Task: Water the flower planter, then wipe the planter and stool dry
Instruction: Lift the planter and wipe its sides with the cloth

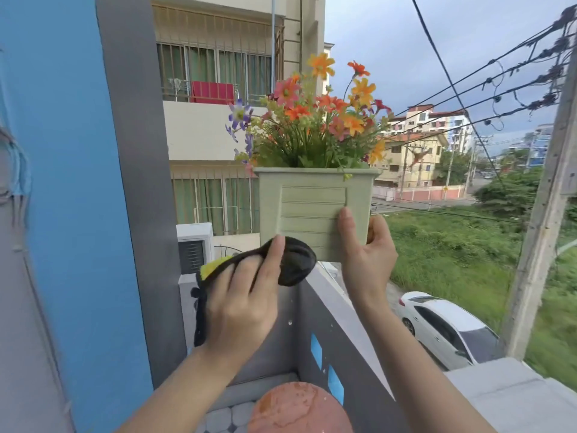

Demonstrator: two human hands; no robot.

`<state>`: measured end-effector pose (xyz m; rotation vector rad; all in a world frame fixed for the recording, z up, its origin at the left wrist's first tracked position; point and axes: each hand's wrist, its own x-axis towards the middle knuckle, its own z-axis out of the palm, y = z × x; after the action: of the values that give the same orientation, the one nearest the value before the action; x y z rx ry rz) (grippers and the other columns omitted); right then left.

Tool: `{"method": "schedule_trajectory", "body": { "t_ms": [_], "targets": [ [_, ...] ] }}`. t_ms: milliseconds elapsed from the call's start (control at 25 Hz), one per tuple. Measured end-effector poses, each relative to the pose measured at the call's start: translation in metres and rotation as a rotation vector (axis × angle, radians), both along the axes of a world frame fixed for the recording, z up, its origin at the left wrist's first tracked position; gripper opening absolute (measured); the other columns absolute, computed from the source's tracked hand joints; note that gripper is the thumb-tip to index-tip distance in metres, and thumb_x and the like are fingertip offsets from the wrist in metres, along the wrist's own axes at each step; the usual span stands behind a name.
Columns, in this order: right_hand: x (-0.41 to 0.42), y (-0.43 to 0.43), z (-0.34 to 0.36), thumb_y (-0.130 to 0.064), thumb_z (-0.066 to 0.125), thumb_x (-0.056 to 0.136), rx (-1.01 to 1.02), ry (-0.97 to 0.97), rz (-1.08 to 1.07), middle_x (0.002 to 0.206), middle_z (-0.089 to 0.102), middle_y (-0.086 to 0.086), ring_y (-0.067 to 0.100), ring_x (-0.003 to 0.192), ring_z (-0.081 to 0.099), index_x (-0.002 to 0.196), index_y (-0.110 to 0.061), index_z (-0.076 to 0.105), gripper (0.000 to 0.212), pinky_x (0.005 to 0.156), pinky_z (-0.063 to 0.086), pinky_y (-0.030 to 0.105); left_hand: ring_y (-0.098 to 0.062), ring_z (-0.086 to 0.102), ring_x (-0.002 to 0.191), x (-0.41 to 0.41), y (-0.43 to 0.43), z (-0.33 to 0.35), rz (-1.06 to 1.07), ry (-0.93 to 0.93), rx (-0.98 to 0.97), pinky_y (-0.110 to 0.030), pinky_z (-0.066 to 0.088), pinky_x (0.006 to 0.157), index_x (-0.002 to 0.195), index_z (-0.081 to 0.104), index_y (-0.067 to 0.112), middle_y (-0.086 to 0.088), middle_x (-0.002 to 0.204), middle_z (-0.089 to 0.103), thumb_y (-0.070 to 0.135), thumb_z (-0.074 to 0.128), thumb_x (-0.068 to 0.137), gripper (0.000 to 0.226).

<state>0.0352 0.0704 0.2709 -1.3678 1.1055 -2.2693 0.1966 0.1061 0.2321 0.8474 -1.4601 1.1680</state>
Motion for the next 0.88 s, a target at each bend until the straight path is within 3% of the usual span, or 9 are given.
{"method": "schedule_trajectory", "body": {
  "t_ms": [160, 280, 400, 480, 560, 640, 720, 800, 880],
  "targets": [
    [0.009, 0.007, 0.0, -0.041, 0.067, 0.086, -0.009, -0.007, -0.04, 0.06, 0.034, -0.004, 0.005, 0.053, 0.028, 0.067, -0.004, 0.041, 0.049, 0.051, 0.026, 0.02, -0.025, 0.048, 0.089, -0.02, 0.0, 0.033, -0.166, 0.161, 0.214, -0.039, 0.043, 0.073, 0.113, 0.053, 0.006, -0.01, 0.098, 0.068, 0.031, 0.039, 0.097, 0.033],
    [0.008, 0.01, -0.001, -0.041, 0.067, 0.086, -0.021, 0.023, -0.066, 0.059, 0.035, -0.003, 0.006, 0.052, 0.03, 0.066, -0.005, 0.04, 0.049, 0.05, 0.028, 0.019, -0.019, 0.043, 0.11, -0.03, 0.007, 0.015, -0.408, 0.137, 0.617, -0.034, 0.037, 0.099, 0.127, 0.054, 0.008, -0.005, 0.124, 0.062, 0.028, 0.03, 0.092, 0.047],
    [0.009, 0.011, 0.0, -0.044, 0.067, 0.085, -0.03, 0.022, -0.095, 0.06, 0.038, 0.0, 0.006, 0.053, 0.03, 0.068, -0.004, 0.042, 0.05, 0.051, 0.028, 0.021, -0.023, 0.035, 0.115, -0.032, -0.003, 0.002, -0.214, 0.148, 0.695, -0.039, 0.042, 0.097, 0.138, 0.037, 0.0, -0.015, 0.136, 0.051, 0.031, 0.048, 0.086, 0.061],
    [0.012, 0.01, 0.001, -0.046, 0.066, 0.085, -0.017, 0.015, -0.119, 0.061, 0.038, 0.001, 0.009, 0.055, 0.031, 0.07, -0.002, 0.042, 0.053, 0.052, 0.027, 0.023, -0.027, 0.036, 0.114, -0.034, -0.011, -0.002, -0.083, 0.07, 0.654, -0.045, 0.048, 0.089, 0.137, 0.03, -0.002, -0.02, 0.133, 0.052, 0.01, 0.07, 0.074, 0.076],
    [0.009, 0.007, -0.001, -0.045, 0.066, 0.085, -0.024, 0.018, -0.128, 0.059, 0.037, -0.003, 0.006, 0.053, 0.03, 0.068, -0.004, 0.041, 0.051, 0.051, 0.027, 0.021, -0.026, 0.036, 0.116, -0.03, -0.011, -0.004, -0.21, 0.041, 0.686, -0.04, 0.047, 0.095, 0.14, 0.028, -0.001, -0.019, 0.132, 0.053, -0.016, 0.062, 0.067, 0.082],
    [0.004, 0.004, -0.004, -0.046, 0.066, 0.085, -0.026, 0.055, -0.163, 0.057, 0.035, -0.006, 0.006, 0.052, 0.031, 0.067, -0.005, 0.041, 0.051, 0.051, 0.027, 0.02, -0.017, 0.039, 0.119, -0.019, 0.004, 0.007, -0.465, 0.205, 0.888, -0.021, 0.036, 0.1, 0.144, 0.032, 0.01, -0.004, 0.129, 0.051, -0.015, 0.047, 0.081, 0.07],
    [-0.002, 0.001, -0.01, -0.047, 0.066, 0.084, -0.01, 0.076, -0.172, 0.058, 0.032, -0.006, 0.007, 0.053, 0.029, 0.068, -0.003, 0.041, 0.053, 0.051, 0.026, 0.022, -0.012, 0.054, 0.109, -0.008, 0.017, 0.011, -0.708, 0.538, 1.269, -0.014, 0.041, 0.088, 0.134, 0.049, 0.021, 0.009, 0.118, 0.056, -0.001, 0.044, 0.093, 0.047],
    [-0.004, -0.001, -0.018, -0.046, 0.066, 0.085, 0.024, 0.08, -0.174, 0.059, 0.03, -0.006, 0.006, 0.053, 0.026, 0.067, -0.003, 0.039, 0.054, 0.052, 0.025, 0.023, -0.017, 0.065, 0.083, 0.012, 0.01, 0.01, -0.896, 0.98, 1.589, -0.022, 0.052, 0.069, 0.106, 0.063, 0.014, 0.0, 0.093, 0.069, 0.007, 0.047, 0.095, 0.021],
    [-0.007, -0.002, -0.025, -0.048, 0.066, 0.085, 0.053, 0.076, -0.172, 0.06, 0.031, -0.006, 0.007, 0.054, 0.026, 0.067, -0.004, 0.038, 0.055, 0.052, 0.023, 0.024, -0.024, 0.064, 0.067, 0.037, -0.008, -0.001, -0.85, 1.179, 1.85, -0.026, 0.052, 0.062, 0.093, 0.061, 0.003, -0.013, 0.078, 0.069, 0.009, 0.047, 0.094, 0.015]
  ]
}}
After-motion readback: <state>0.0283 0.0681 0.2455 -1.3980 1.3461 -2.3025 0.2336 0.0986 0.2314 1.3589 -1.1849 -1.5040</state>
